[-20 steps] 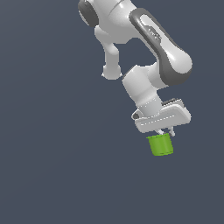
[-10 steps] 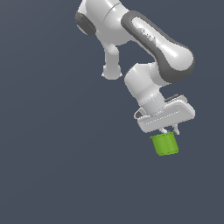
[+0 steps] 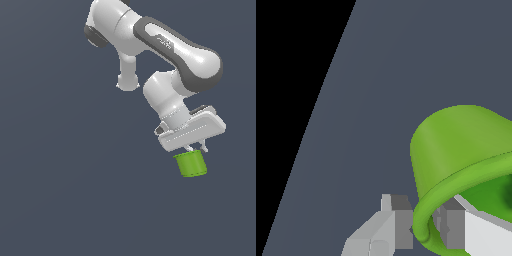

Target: Pick up the object and move it to a goal position.

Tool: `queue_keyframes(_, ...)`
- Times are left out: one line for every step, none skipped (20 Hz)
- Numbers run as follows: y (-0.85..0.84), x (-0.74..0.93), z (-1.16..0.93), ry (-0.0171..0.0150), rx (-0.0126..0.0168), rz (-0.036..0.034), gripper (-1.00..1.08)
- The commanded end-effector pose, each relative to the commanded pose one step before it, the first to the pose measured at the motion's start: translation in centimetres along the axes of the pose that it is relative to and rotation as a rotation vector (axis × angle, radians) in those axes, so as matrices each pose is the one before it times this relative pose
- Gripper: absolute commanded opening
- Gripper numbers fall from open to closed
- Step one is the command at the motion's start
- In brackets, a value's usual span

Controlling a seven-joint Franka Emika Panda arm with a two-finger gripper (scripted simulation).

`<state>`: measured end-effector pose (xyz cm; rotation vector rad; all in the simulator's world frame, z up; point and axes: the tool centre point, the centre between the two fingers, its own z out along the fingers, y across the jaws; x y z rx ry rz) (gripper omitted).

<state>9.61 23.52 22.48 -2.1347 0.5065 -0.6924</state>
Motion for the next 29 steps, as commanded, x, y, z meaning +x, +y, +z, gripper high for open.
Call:
queue_keyframes(-0.346, 0.086, -0.077, 0.00592, 0.00815, -0.00575, -1.0)
queue_keyframes(-0.079, 0.01, -0.009, 0.00188, 0.00261, -0.00174, -1.0)
queue_keyframes(-0.086, 0.009, -0.012, 0.002, 0.00279, -0.00186, -1.0)
queue_keyframes(-0.088, 0.007, -0.007, 0.00208, 0.00292, -0.00197, -1.0)
queue_keyframes(-0.096, 0.004, -0.008, 0.00221, 0.00316, -0.00216, -1.0)
queue_keyframes(-0.104, 0.0, -0.006, 0.00234, 0.00343, -0.00238, -1.0)
queue_keyframes(-0.111, -0.005, -0.002, 0.00247, 0.00371, -0.00262, -1.0)
queue_keyframes(-0.124, -0.01, -0.002, 0.00265, 0.00409, -0.00295, -1.0)
queue_keyframes(-0.134, -0.017, 0.002, 0.00281, 0.00446, -0.00329, -1.0)
queue_keyframes(-0.148, -0.024, 0.005, 0.00301, 0.00491, -0.00369, -1.0)
queue_keyframes(-0.156, -0.032, 0.01, 0.00313, 0.00525, -0.00401, -1.0)
queue_keyframes(-0.158, -0.038, 0.013, 0.00308, 0.00531, -0.00414, -1.0)
queue_keyframes(-0.156, -0.044, 0.015, 0.00292, 0.00523, -0.00418, -1.0)
queue_keyframes(-0.149, -0.05, 0.019, 0.00271, 0.00505, -0.00415, -1.0)
queue_keyframes(-0.144, -0.054, 0.021, 0.00252, 0.00489, -0.00412, -1.0)
queue_keyframes(-0.137, -0.057, 0.023, 0.00235, 0.0047, -0.00403, -1.0)
queue_keyframes(-0.131, -0.057, 0.023, 0.00218, 0.00448, -0.0039, -1.0)
queue_keyframes(-0.124, -0.057, 0.023, 0.002, 0.00423, -0.00373, -1.0)
queue_keyframes(-0.114, -0.057, 0.023, 0.00179, 0.00392, -0.00352, -1.0)
queue_keyframes(-0.107, -0.056, 0.022, 0.00158, 0.00362, -0.00333, -1.0)
queue_keyframes(-0.091, -0.055, 0.025, 0.00133, 0.00322, -0.00305, -1.0)
queue_keyframes(-0.084, -0.054, 0.023, 0.0011, 0.0029, -0.00284, -1.0)
queue_keyframes(-0.073, -0.053, 0.023, 0.00086, 0.00253, -0.00258, -1.0)
queue_keyframes(-0.058, -0.049, 0.023, 0.00062, 0.00212, -0.00227, -1.0)
queue_keyframes(-0.049, -0.046, 0.02, 0.00042, 0.00175, -0.00197, -1.0)
queue_keyframes(-0.034, -0.039, 0.019, 0.00024, 0.00133, -0.00157, -1.0)
queue_keyframes(-0.027, -0.031, 0.014, 0.00012, 0.00096, -0.0012, -1.0)
queue_keyframes(-0.019, -0.021, 0.007, 0.00005, 0.0006, -0.00077, -1.0)
queue_keyframes(0.016, 0.001, 0.01, 0.0, 0.0, 0.0, -1.0)
